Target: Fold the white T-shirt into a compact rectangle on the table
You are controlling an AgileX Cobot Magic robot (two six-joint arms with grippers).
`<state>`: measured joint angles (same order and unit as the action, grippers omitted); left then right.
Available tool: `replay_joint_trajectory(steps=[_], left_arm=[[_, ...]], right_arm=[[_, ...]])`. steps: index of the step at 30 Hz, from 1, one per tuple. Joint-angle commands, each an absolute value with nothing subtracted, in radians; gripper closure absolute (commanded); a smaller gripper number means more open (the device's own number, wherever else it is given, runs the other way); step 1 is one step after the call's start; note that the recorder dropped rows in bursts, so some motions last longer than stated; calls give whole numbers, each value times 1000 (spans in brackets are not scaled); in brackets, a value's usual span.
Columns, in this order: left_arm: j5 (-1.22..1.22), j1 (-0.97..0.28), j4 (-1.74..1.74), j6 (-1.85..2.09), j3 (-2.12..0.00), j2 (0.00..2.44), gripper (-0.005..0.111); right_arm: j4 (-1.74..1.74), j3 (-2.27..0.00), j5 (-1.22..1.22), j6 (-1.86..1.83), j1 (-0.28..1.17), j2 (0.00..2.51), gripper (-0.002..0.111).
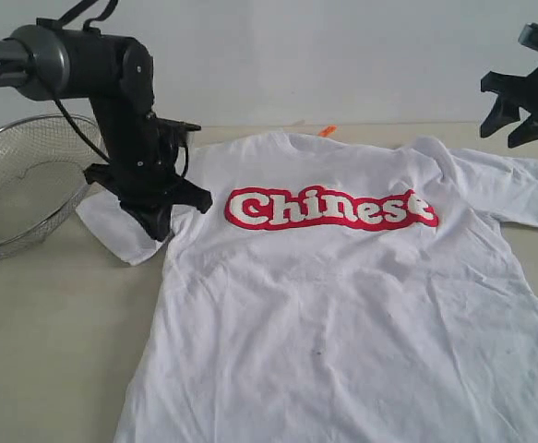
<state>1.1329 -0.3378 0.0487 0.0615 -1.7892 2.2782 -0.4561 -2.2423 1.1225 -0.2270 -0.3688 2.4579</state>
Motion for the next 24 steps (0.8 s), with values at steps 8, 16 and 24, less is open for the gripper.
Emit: replay_joint_trajectory(steps=[8,16,24], left_arm=[[908,-335,254,176,-1792,2248,102],[883,-335,254,188,-1792,2256,102],[882,-335,254,203,-1792,2256,102]], right_arm=[[-453,-2242,990,-228,-317,2489,96],[-402,-2242,855,-189,-280,2548,108],[-396,-2242,819,-189,-280,2594,108]])
